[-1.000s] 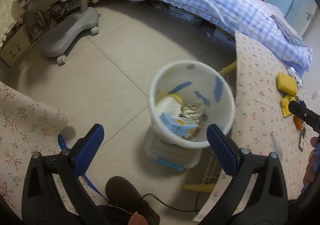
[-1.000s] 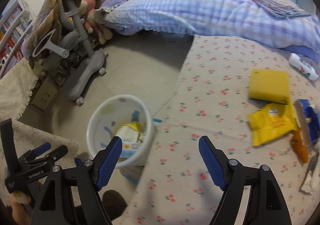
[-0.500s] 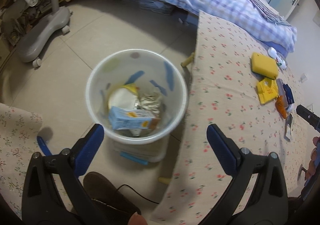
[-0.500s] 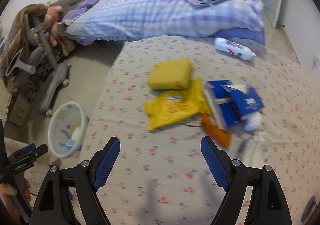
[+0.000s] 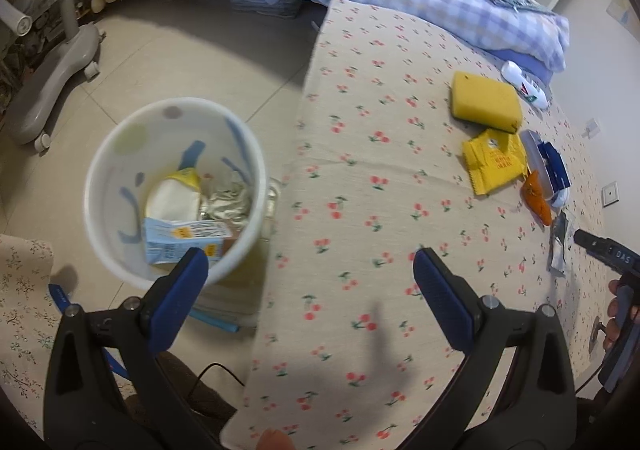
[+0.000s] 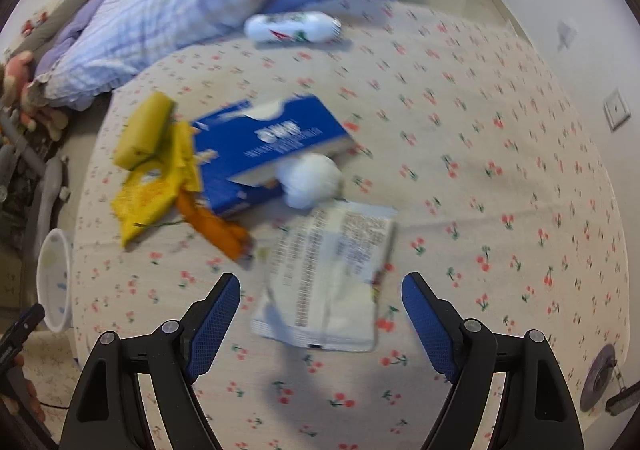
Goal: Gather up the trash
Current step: 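Grasp the yellow snack bag with the left tool while the right tool grasps the foil packet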
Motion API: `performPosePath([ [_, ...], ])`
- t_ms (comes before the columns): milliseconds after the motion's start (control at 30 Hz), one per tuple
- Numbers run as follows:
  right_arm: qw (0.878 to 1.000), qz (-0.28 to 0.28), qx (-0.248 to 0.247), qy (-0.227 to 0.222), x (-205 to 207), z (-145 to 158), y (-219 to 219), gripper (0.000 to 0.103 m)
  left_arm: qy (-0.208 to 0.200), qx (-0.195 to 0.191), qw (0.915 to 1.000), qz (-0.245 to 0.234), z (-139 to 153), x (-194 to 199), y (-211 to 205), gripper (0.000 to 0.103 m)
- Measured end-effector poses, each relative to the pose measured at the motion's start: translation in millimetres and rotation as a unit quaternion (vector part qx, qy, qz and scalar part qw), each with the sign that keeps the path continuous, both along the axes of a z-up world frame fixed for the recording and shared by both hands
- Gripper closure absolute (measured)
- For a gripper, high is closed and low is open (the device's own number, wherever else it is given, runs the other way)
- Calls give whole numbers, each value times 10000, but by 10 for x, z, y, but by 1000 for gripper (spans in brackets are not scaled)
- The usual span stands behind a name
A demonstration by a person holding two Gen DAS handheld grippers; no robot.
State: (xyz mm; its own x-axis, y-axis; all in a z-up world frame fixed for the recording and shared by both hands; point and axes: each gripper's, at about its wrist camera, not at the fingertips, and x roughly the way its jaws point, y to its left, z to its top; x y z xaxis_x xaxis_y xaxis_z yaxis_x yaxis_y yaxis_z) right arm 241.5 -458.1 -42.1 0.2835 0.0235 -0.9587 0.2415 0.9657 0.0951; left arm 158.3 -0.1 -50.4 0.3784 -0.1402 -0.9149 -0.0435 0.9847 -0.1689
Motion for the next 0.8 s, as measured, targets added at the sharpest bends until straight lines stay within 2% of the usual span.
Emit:
performPosePath([
  [133,9991,-160,302,236,-8,-155,-127,19,31,14,10000,-90,-26,36,-156,1],
  [367,9976,-152,540,395,22,-273,-79,19,39,-7,9998,-180,-52,116,-385,1],
  [500,9971,-260,445,556,30,-343,-36,19,28,-35,9997,-238,-72,172,-551,1],
  [600,9980,-203,283,530,43,-346,-14,36,-13,-37,9993,-365,-75,219,-705,1],
  [633,9982,-185,265,501,43,-329,-12,38,-51,-11,9991,-420,-71,234,-759,1],
  [667,9982,-183,315,467,38,-308,-21,40,-87,18,9989,-470,-68,247,-798,1],
  [733,9982,-181,403,414,17,-263,-45,52,-175,42,9979,-617,-64,290,-907,1],
  [800,9983,-162,459,312,-14,-192,-97,54,-268,53,9969,-744,-69,340,-1010,1],
])
